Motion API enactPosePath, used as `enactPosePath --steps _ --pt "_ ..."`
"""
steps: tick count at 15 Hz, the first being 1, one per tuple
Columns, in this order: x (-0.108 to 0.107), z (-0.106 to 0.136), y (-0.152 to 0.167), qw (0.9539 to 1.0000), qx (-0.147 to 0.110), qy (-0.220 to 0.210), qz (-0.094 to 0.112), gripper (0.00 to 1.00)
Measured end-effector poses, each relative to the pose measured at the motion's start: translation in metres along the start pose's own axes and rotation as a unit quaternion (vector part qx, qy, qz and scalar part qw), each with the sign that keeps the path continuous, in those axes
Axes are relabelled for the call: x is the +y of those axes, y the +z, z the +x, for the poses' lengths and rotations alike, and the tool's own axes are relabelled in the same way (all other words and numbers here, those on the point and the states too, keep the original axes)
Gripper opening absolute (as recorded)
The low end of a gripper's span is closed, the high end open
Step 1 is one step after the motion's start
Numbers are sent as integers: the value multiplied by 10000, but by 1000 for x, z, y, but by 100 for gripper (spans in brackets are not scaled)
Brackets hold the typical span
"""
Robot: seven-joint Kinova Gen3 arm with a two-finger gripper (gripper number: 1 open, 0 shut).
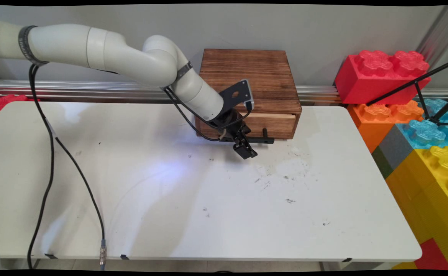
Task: Open the drawer
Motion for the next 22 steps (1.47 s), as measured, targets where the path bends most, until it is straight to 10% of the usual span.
enactPosePath --steps 22 --pt "2 -15 29 9997 -51 104 -220 100"
